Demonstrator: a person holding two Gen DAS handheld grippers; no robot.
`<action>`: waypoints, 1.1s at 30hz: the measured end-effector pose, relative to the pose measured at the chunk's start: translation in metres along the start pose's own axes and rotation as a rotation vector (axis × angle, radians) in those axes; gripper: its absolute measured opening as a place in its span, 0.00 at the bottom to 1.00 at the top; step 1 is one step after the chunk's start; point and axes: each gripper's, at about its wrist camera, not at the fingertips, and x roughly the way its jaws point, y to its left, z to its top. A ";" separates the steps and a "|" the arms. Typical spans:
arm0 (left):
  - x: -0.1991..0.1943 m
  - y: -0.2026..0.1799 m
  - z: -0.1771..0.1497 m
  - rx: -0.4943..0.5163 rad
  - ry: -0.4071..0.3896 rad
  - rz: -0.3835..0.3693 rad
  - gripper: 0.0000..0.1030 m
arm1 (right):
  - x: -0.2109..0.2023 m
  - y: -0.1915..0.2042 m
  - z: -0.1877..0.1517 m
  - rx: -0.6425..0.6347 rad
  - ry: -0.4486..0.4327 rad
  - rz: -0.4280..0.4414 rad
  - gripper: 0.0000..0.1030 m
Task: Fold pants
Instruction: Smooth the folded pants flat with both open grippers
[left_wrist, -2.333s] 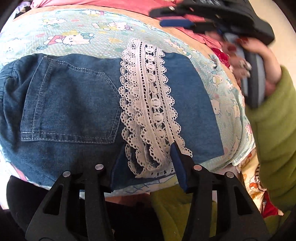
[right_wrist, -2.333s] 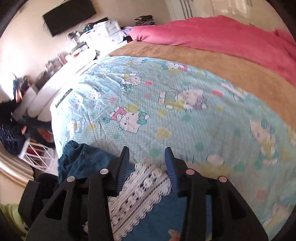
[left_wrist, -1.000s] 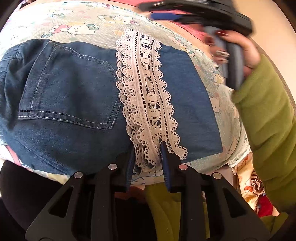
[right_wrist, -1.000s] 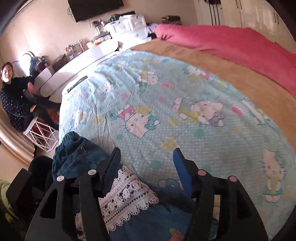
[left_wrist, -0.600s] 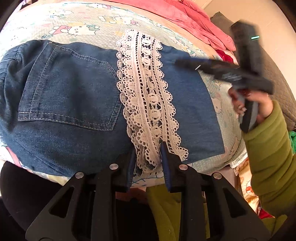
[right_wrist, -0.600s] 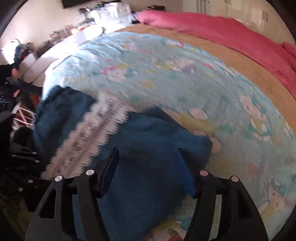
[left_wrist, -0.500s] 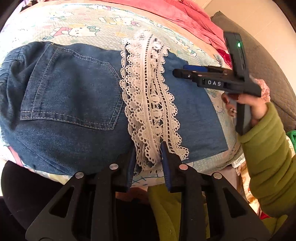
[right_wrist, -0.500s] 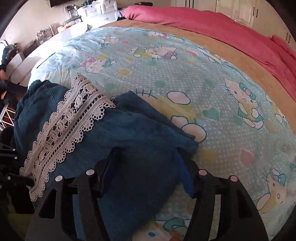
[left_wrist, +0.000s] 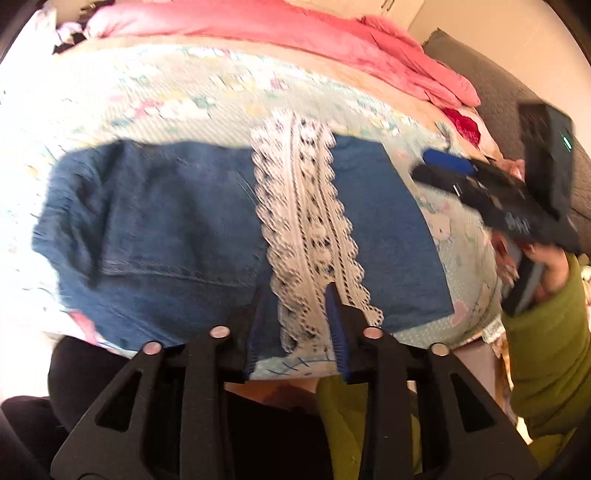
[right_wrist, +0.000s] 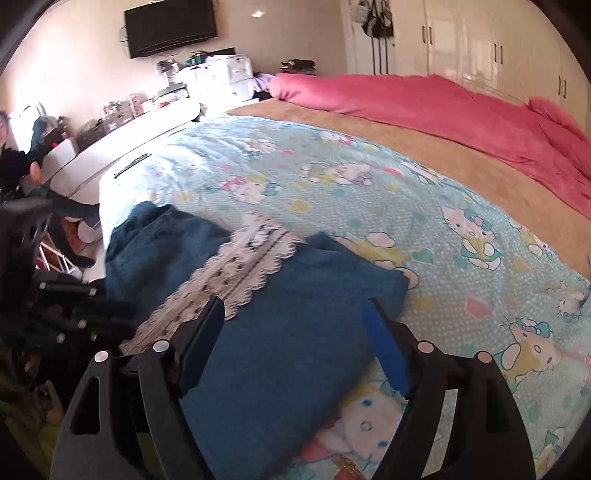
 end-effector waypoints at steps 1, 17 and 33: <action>-0.004 0.000 0.000 0.000 -0.013 0.010 0.31 | -0.003 0.007 -0.003 -0.016 0.001 0.001 0.74; -0.030 0.003 0.003 0.049 -0.123 0.156 0.15 | -0.035 0.045 -0.030 -0.078 0.006 -0.015 0.77; 0.033 -0.008 -0.010 0.125 0.032 0.122 0.15 | 0.010 0.051 -0.077 -0.107 0.237 -0.054 0.38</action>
